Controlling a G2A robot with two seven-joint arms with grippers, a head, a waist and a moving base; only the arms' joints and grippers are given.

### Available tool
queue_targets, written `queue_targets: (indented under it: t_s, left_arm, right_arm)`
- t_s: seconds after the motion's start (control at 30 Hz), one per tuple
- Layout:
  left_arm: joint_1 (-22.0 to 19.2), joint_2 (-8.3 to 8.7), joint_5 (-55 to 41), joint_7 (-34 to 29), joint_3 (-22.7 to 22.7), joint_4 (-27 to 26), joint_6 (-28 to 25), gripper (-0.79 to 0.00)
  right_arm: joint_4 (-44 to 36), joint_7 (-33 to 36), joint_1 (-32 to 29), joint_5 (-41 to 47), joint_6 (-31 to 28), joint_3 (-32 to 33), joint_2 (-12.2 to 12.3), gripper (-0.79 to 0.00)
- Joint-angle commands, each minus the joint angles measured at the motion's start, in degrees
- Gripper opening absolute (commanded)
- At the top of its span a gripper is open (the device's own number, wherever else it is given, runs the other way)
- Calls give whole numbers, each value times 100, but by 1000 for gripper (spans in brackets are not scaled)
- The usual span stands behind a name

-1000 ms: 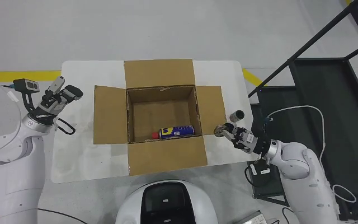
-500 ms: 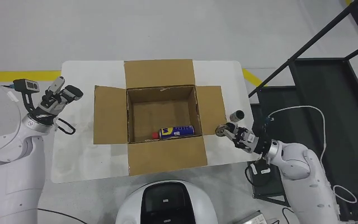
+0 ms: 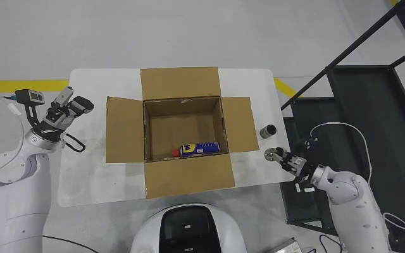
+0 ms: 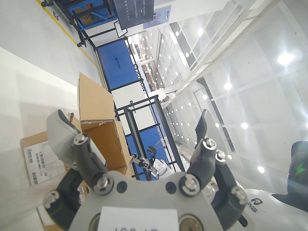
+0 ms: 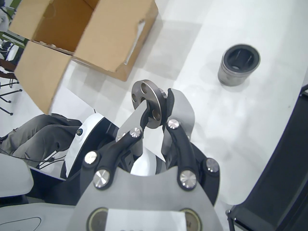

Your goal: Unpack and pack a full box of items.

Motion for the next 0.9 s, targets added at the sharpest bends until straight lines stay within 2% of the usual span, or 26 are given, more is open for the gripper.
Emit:
queue_targets:
  t_s: [0.0, 0.43, 0.6, 0.87]
  left_arm:
    - [0, 0, 0, 0, 0, 0, 0, 0]
    - [0, 0, 0, 0, 0, 0, 0, 0]
    - [0, 0, 0, 0, 0, 0, 0, 0]
    - [0, 0, 0, 0, 0, 0, 0, 0]
  right_arm:
    - [313, -112, 189, -219, 58, -129, 1, -785]
    - [1462, -731, 1136, -1345, 783, -788, -3, -785]
    - [1726, -688, 1330, -1472, 1059, -945, 2, -785]
    - [2029, -824, 1548, -1523, 1106, -1173, 3, -785]
